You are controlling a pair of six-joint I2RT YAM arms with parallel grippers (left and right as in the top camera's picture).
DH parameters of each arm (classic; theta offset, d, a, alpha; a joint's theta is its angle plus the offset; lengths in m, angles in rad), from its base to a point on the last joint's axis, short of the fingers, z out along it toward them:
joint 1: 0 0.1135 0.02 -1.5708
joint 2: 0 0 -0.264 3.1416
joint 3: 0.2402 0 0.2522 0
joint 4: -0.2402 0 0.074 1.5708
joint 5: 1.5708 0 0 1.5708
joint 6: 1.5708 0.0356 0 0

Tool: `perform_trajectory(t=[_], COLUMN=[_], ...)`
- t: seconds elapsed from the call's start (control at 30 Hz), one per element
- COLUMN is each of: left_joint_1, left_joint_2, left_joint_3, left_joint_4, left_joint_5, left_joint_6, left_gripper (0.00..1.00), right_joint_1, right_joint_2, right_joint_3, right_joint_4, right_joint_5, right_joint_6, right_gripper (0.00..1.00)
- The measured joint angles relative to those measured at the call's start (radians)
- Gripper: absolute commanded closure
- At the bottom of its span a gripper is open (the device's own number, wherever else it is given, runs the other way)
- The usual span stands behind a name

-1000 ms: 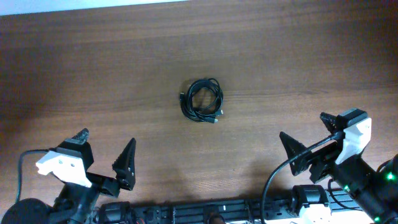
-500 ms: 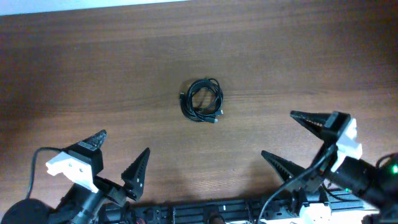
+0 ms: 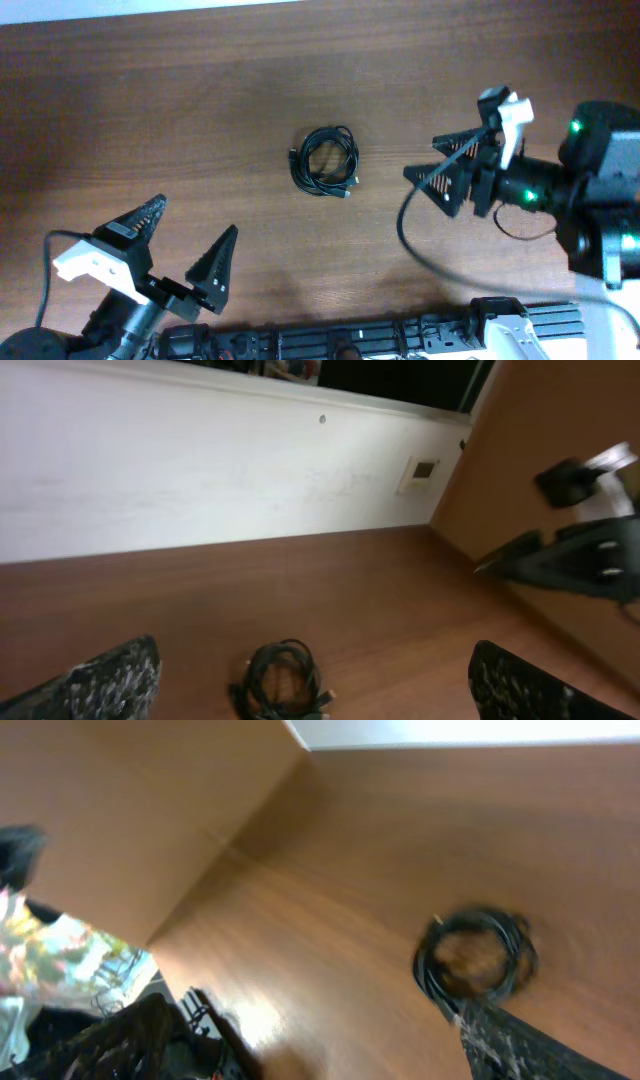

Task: Untangle cables
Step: 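Move the right gripper forward over the coiled black cable, then grasp the black cable coil with the right gripper and lift it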

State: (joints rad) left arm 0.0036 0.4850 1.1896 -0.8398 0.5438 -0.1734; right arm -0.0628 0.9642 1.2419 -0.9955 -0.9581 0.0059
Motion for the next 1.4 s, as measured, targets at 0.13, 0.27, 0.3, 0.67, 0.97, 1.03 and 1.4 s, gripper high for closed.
perform_trajectory(t=[0.13, 0.27, 0.3, 0.67, 0.97, 1.03, 1.4], left_joint_1=[0.000, 0.000, 0.000, 0.000, 0.000, 0.000, 0.000], left_joint_2=[0.002, 0.002, 0.002, 0.002, 0.003, 0.003, 0.003], left_joint_3=[0.000, 0.000, 0.000, 0.000, 0.000, 0.000, 0.000], left_joint_4=[0.017, 0.033, 0.035, 0.036, 0.036, 0.036, 0.044], left_joint_5=[0.000, 0.000, 0.000, 0.000, 0.004, 0.004, 0.007], left_joint_6=[-0.064, -0.104, -0.110, -0.168, -0.169, -0.169, -0.193], left_gripper=[0.01, 0.01, 0.01, 0.01, 0.01, 0.01, 0.01], right_joint_1=[0.015, 0.099, 0.117, 0.368, 0.414, 0.416, 0.416], right_joint_2=[0.101, 0.209, 0.224, 0.433, 0.635, 0.674, 0.808], right_joint_3=[0.000, 0.000, 0.000, 0.000, 0.000, 0.000, 0.000], right_joint_4=[-0.043, -0.052, -0.052, 0.022, 0.171, 0.220, 0.349], right_joint_5=[0.102, 0.258, 0.294, 0.626, 0.667, 0.671, 0.690], right_joint_6=[0.040, 0.053, 0.057, 0.129, 0.142, 0.145, 0.226], right_gripper=[0.07, 0.07, 0.07, 0.04, 0.28, 0.28, 0.37])
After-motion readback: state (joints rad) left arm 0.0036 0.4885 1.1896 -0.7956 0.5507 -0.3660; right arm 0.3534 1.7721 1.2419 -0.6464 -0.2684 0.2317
